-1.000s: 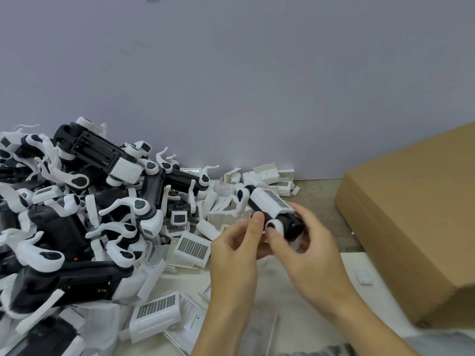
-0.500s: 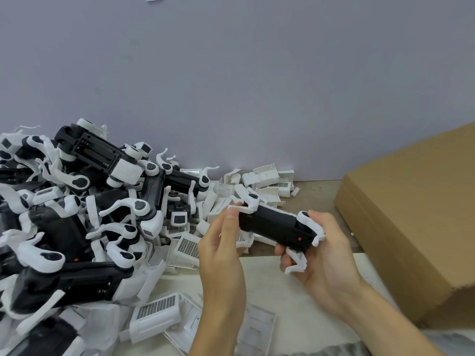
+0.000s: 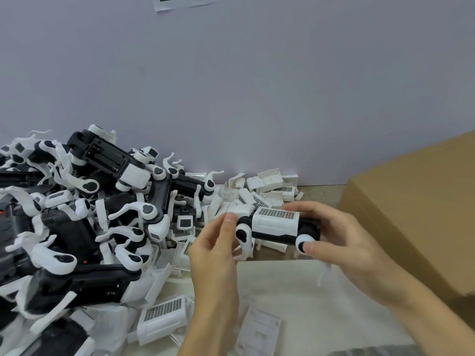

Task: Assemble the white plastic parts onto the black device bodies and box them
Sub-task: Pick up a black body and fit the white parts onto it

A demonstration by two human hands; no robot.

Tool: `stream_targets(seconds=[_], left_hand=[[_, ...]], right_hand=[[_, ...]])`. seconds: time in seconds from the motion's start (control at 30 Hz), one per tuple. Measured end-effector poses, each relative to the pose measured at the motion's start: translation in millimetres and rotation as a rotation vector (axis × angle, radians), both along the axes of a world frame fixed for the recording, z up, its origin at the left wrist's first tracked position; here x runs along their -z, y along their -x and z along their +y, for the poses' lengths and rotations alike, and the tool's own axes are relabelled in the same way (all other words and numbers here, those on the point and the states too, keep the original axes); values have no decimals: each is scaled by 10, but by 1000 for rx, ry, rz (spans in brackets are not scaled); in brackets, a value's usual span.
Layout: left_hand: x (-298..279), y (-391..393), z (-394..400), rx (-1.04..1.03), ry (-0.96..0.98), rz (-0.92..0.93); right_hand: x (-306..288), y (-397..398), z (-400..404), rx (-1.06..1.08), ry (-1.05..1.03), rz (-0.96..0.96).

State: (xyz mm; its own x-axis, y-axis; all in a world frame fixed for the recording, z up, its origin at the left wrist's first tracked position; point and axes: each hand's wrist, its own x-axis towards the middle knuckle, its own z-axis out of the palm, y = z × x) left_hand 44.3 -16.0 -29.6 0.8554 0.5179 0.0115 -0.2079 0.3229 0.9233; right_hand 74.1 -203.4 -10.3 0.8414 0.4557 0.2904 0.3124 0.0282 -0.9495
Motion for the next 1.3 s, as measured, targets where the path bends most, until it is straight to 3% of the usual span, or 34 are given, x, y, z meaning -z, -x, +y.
stream_targets(seconds=[0.27, 0.5, 0.83, 1.07, 1.3], left_hand=[[-57, 65, -46, 141, -27, -57], [-104, 96, -80, 235, 98, -18], [-127, 73, -83, 213, 148, -71], [-80, 73, -71, 164, 178, -26], [-80, 109, -135, 208, -113, -4]], right_hand=[[-369, 39, -216, -31, 323, -194], [-556, 172, -205, 37, 637, -293], [-492, 180, -43, 91, 618, -345], [-226, 203, 263, 336, 839, -590], [-141, 142, 90, 408, 723, -423]])
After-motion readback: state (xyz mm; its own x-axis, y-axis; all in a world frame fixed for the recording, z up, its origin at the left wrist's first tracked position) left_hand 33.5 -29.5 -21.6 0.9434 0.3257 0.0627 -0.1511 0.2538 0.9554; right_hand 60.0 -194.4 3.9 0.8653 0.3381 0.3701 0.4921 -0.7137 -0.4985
